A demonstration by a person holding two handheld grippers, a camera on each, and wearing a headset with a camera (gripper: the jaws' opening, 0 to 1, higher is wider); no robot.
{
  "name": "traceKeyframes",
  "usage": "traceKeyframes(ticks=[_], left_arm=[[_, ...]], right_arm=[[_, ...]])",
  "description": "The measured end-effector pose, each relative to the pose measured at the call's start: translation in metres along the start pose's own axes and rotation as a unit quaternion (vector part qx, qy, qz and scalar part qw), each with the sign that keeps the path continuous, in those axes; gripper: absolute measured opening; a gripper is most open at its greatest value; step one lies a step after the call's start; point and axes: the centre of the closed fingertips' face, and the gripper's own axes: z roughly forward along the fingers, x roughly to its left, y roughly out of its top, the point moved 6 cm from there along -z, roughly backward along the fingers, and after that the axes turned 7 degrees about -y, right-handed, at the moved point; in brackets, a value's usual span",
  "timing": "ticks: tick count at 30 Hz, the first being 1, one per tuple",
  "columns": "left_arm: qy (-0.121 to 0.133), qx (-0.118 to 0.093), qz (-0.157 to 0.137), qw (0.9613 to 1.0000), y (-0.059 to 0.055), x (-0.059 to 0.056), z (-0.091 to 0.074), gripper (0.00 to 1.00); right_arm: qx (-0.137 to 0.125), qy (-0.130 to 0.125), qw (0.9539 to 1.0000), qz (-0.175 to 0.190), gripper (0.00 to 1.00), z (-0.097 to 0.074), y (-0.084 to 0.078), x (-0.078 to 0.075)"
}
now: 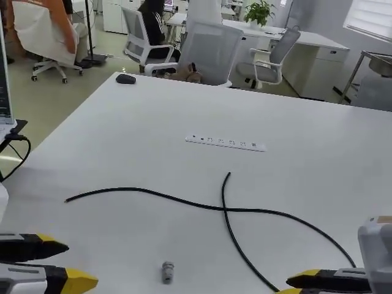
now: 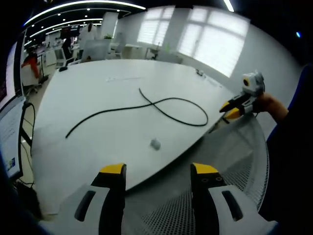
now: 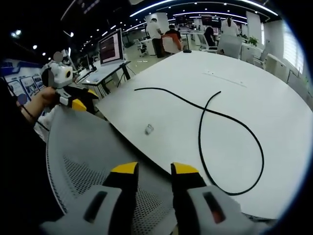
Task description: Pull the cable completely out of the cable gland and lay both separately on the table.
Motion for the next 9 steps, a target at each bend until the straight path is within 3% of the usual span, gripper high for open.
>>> traceKeyframes(ticks=[9], left_arm=[[0.004, -0.01, -0.009, 0.9999, 0.0009, 0.004, -0.0021, 0.54]], right_arm=[[0.008, 0.005, 1.0, 0.002, 0.28, 0.0036, -0.0016, 0.0006]])
